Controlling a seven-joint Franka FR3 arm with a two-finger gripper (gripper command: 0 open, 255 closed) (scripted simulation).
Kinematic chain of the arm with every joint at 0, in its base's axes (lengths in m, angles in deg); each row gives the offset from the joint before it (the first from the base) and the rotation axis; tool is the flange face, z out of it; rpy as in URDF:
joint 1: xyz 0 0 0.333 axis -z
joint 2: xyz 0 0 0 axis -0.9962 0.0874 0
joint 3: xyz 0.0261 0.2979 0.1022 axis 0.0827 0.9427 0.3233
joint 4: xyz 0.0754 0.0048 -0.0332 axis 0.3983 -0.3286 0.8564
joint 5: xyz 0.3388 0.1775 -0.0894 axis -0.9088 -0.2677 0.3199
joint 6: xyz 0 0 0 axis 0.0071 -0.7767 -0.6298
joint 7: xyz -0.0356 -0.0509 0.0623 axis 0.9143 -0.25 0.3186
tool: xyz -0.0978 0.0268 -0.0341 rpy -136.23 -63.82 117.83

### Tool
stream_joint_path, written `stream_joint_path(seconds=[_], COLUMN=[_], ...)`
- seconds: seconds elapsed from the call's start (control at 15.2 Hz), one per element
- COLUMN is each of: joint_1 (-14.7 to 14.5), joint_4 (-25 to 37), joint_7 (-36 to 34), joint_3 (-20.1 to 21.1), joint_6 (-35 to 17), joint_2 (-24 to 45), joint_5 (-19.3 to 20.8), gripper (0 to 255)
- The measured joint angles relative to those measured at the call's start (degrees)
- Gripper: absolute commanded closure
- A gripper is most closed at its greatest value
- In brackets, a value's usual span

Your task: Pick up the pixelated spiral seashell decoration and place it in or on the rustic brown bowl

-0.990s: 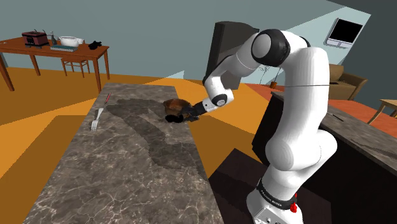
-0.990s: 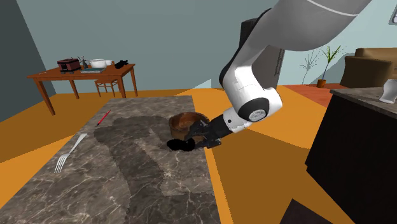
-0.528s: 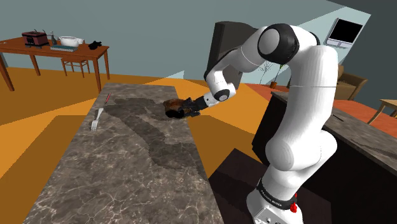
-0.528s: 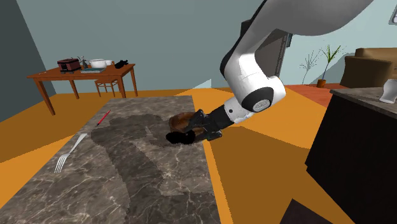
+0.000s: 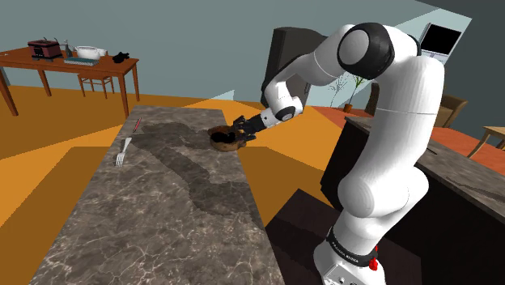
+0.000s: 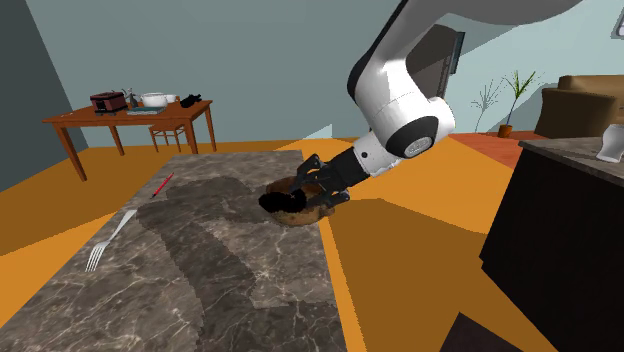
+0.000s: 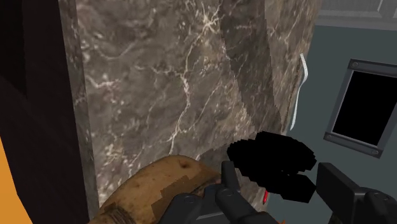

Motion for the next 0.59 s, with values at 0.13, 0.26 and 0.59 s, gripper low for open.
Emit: stream_joint_path(seconds=[0.13, 0.26, 0.59], joint_1=[-0.1, -0.1, -0.2], joint_4=[-0.3, -0.3, -0.5], joint_7=[-1.2, -2.7, -6.5], joint_3=[-0.1, -0.1, -0.4], joint_6=[0.2, 0.4, 1.3], joint_2=[-1.2, -2.4, -5.5], joint_5=[0.7, 1.7, 4.2], gripper=[255, 255, 255])
